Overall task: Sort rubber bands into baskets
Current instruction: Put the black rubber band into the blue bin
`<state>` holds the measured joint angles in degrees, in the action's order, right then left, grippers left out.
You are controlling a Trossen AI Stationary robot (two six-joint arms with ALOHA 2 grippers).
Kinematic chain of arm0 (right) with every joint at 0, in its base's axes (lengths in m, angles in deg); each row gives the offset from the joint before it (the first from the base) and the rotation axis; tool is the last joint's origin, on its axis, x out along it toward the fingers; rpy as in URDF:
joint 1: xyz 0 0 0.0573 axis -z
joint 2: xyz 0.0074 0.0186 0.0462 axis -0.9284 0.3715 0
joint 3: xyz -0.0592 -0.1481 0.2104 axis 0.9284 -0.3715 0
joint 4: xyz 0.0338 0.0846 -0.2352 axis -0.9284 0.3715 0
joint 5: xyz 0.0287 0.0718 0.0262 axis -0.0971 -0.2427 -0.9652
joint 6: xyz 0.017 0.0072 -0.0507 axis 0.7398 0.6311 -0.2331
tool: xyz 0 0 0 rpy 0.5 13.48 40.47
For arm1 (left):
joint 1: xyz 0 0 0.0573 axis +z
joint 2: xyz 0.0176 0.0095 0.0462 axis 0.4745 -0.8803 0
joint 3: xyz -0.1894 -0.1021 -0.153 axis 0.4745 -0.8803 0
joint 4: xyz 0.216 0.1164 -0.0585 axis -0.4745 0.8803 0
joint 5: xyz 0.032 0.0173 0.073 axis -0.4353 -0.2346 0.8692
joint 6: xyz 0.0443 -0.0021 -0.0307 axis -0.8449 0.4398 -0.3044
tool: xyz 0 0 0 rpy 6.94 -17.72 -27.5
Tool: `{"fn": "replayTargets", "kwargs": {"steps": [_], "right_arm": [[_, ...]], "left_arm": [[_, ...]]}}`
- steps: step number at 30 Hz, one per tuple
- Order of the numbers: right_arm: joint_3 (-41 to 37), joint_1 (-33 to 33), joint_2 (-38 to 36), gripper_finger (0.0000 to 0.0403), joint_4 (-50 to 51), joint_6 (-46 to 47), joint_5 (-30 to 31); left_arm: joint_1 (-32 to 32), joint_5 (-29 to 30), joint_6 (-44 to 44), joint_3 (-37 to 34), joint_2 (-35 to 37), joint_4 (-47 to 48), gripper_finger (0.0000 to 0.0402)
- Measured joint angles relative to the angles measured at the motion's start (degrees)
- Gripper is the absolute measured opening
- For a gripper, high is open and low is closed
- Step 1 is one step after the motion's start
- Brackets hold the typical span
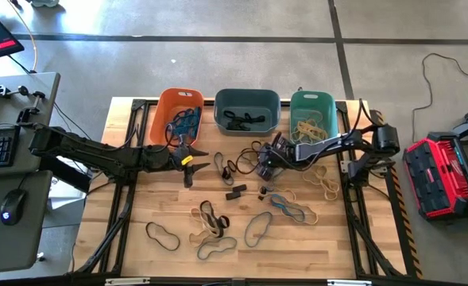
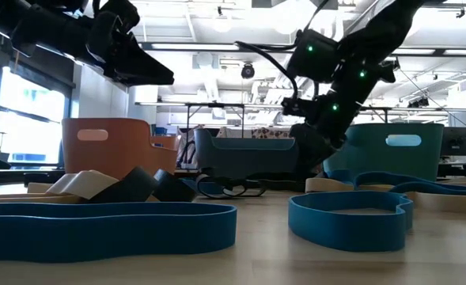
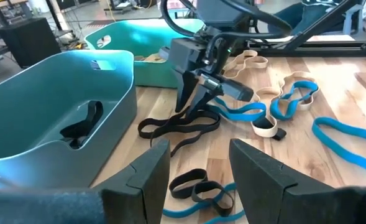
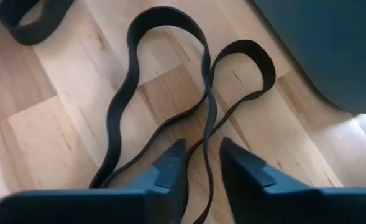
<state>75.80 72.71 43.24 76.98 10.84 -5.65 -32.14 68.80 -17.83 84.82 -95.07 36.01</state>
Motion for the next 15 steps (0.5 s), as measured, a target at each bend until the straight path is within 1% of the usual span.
{"fn": "replayTargets", "kwargs": {"steps": [3,4,5,8,12,15], "right_arm": [[0.7,0.0,0.0,0.0024,0.36,-0.44,-0.82],[1.11,0.0,0.0,0.0012,0.48,-0.7,-0.81],[1.54,-0.04,0.0,0.0008,0.55,-1.22,-0.81],[3.42,-0.45,0.0,0.0014,1.06,-1.61,-0.41],[6.74,-1.35,0.0,0.0002,2.28,-3.96,0.6],[9.24,-1.62,0.0,0.0008,2.94,-4.61,1.52]], "left_arm": [[0.0,0.0,0.0,0.0,-0.02,0.1,0.0158],[0.0,0.0,0.02,0.0,0.0,0.08,0.0158],[0.0,0.0,0.27,0.0,-0.01,0.08,0.0158],[0.0,0.0,1.95,0.0,-0.01,0.04,0.0158],[0.0,0.01,1.99,0.0,0.0,0.04,0.0158],[0.0,0.0,2.02,0.0,0.0,0.04,0.0158]]}}
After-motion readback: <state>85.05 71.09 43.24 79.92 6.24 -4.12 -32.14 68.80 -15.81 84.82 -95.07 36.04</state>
